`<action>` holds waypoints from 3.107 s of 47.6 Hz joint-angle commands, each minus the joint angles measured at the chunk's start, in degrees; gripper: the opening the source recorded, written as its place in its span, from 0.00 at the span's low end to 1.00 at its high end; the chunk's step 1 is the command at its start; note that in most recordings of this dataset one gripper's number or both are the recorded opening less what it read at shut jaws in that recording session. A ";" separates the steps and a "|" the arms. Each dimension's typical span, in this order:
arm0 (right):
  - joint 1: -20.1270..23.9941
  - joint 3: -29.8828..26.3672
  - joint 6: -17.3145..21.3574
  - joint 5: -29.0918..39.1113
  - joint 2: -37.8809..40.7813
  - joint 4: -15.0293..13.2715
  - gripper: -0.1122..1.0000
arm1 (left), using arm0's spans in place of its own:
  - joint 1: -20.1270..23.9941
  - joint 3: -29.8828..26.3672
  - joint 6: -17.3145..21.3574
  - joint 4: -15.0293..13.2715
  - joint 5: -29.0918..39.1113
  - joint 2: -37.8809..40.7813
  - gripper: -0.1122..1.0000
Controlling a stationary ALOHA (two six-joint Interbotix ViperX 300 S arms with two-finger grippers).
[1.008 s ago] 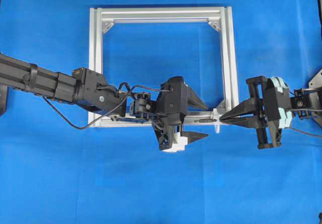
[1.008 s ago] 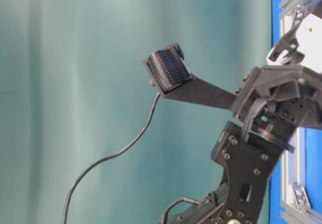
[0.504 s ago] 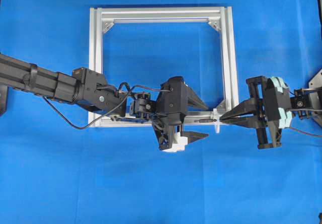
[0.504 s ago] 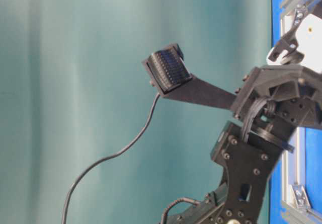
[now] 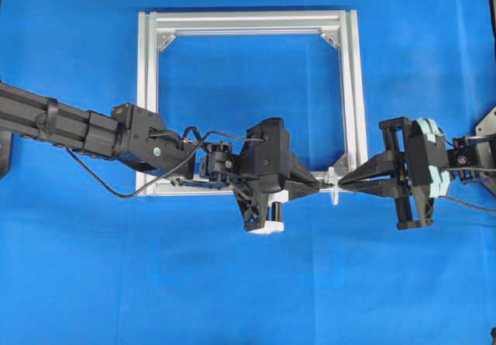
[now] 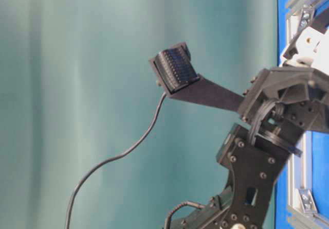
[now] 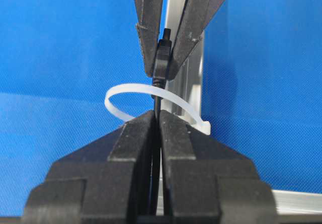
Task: Insert the wire through the string loop located on the right side.
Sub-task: 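Close the left gripper on the USB plug beyond the loop, then open the right gripper to release the cable, then pull the cable through the loop leftward with the left gripper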
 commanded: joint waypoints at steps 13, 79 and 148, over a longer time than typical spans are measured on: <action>-0.09 -0.88 0.00 -0.09 -0.26 -0.18 0.07 | -0.18 -1.23 0.09 0.09 -0.44 -1.05 0.17; -0.09 -1.14 -0.18 1.05 -0.26 0.35 0.96 | -1.85 20.65 -0.18 0.09 -4.57 -16.52 0.17; -0.09 -3.60 0.09 5.19 -0.26 0.44 0.96 | -7.03 55.02 -0.88 0.18 -5.10 -43.24 0.18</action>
